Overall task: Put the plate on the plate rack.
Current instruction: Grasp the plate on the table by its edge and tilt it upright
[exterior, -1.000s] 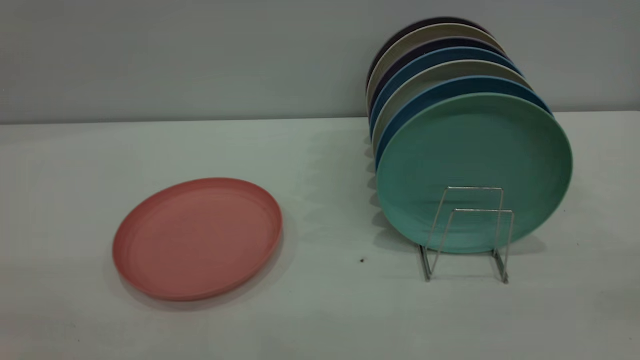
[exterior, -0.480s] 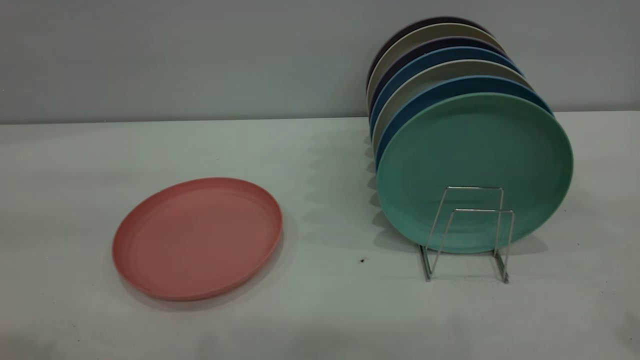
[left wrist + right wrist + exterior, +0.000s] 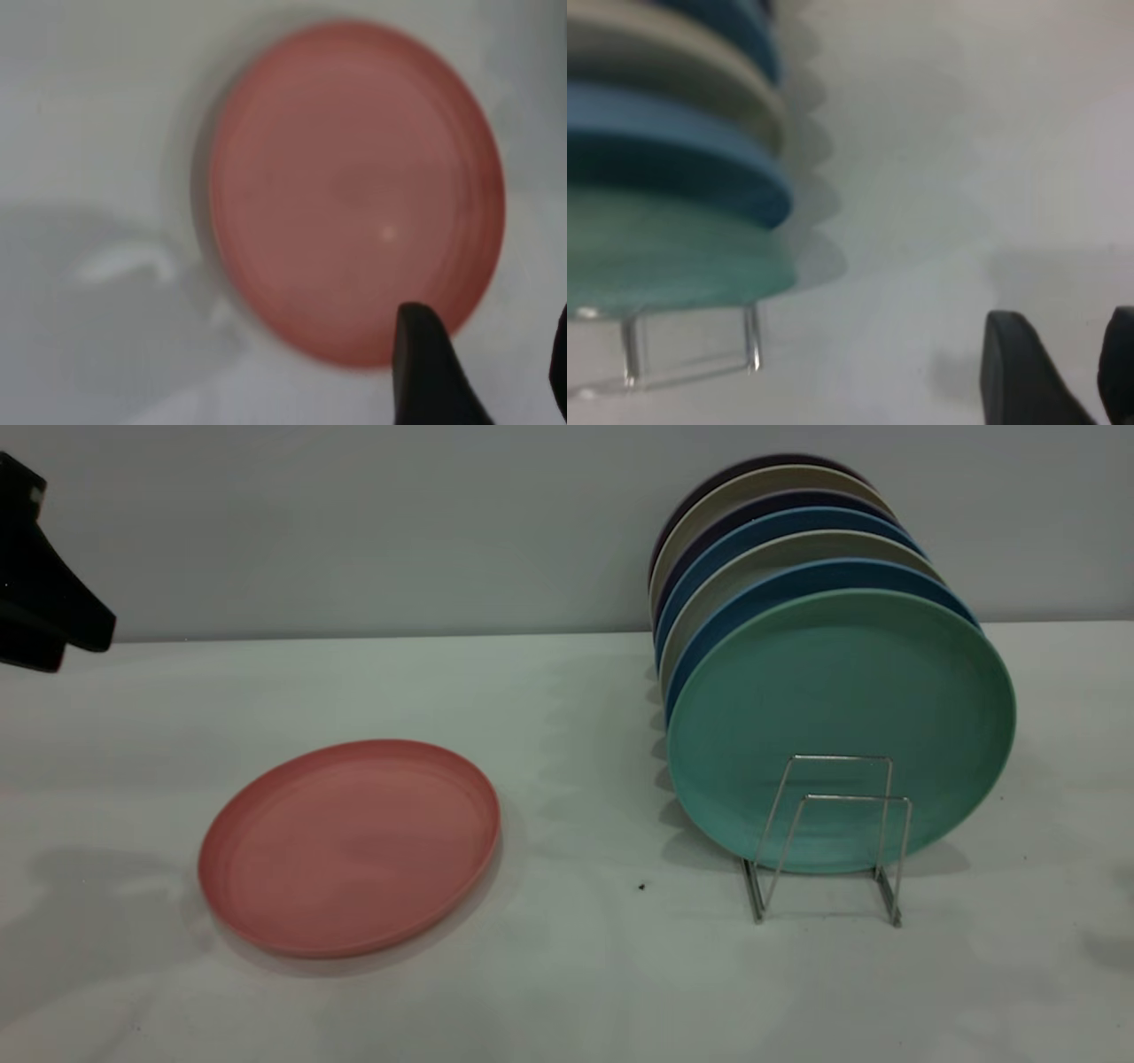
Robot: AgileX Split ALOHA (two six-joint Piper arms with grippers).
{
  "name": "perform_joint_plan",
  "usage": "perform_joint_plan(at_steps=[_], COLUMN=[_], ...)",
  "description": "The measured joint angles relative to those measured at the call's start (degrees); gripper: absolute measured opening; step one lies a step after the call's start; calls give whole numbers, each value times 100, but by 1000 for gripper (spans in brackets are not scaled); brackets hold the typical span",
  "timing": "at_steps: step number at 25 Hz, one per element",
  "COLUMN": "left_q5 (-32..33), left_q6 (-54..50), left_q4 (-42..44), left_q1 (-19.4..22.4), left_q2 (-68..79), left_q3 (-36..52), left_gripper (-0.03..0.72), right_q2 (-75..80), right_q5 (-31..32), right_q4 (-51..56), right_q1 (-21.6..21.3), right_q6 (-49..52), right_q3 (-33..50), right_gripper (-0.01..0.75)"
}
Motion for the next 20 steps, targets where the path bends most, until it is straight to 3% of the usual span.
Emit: perform_joint_plan(at_steps=[4,9,20], left_q5=[311,316,-365], left_q6=[1490,1811,1794], left_q4=[-1296,-1468,-1517], left_q1=[441,511,511], left_q2=[916,1967,2489], left_q3=[-179,-333,-404], left_gripper=[373,373,373], right_q2=[584,1230,1719], right_q5=[501,1153,1195], right_q4=[2255,4447,4784], right_q1=[-455,-803,-839], right_q6=[-2240,-4431,-5056], right_q3=[-110,-111,-176], right_gripper=[243,243,243])
